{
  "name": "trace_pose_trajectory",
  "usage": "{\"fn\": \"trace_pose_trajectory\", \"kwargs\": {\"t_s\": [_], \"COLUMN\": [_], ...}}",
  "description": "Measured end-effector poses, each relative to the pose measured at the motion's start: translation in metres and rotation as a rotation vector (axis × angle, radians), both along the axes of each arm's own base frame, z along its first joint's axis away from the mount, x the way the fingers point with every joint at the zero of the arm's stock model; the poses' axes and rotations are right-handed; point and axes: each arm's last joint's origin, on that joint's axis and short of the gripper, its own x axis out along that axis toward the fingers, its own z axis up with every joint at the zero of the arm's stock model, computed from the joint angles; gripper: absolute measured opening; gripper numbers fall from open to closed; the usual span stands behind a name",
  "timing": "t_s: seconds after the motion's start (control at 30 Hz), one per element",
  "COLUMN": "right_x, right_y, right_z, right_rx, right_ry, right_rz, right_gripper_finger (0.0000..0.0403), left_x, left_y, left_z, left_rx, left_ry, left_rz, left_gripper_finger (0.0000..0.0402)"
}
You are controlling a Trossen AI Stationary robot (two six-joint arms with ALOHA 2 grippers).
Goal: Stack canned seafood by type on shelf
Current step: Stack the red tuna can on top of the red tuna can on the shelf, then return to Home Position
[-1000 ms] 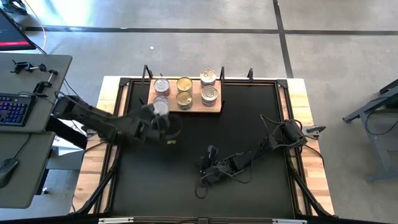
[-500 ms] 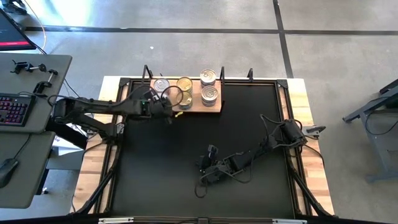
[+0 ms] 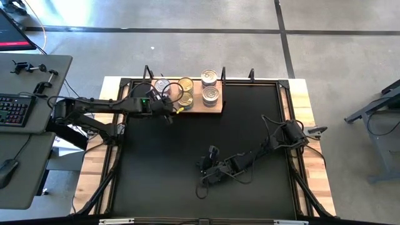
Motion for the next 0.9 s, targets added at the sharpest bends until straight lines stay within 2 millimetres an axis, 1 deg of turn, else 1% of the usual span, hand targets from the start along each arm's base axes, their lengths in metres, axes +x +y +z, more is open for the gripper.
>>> {"fn": "trace_pose_trajectory", "kwargs": {"t_s": [0.33, 0.43, 0.73, 0.83, 0.9], "right_x": [0.0, 0.0, 0.0, -0.0001, -0.003], "right_y": [0.0, 0.0, 0.0, 0.0, -0.0014], "right_z": [0.0, 0.0, 0.0, -0.0001, -0.0028], "right_rx": [0.0, 0.0, 0.0, -0.001, -0.022], "right_ry": [-0.001, -0.001, -0.001, 0.002, 0.051], "right_rz": [0.0, 0.0, 0.0, 0.0, -0.002], "right_gripper_finger": [0.0, 0.0, 0.0, 0.0, 0.0], "left_x": [-0.0043, -0.0042, -0.004, -0.0056, -0.0076], "left_y": [-0.0009, -0.0009, -0.0008, -0.0019, -0.0054], "left_z": [-0.0023, -0.0023, -0.0022, 0.0006, 0.0048], "left_rx": [-0.02, -0.02, -0.023, -0.021, -0.024], "left_ry": [0.035, 0.035, 0.023, 0.012, -0.004], "left_rz": [0.02, 0.02, 0.032, 0.029, 0.011], "left_gripper_finger": [0.0001, 0.0007, 0.0077, 0.0094, 0.0099]}}
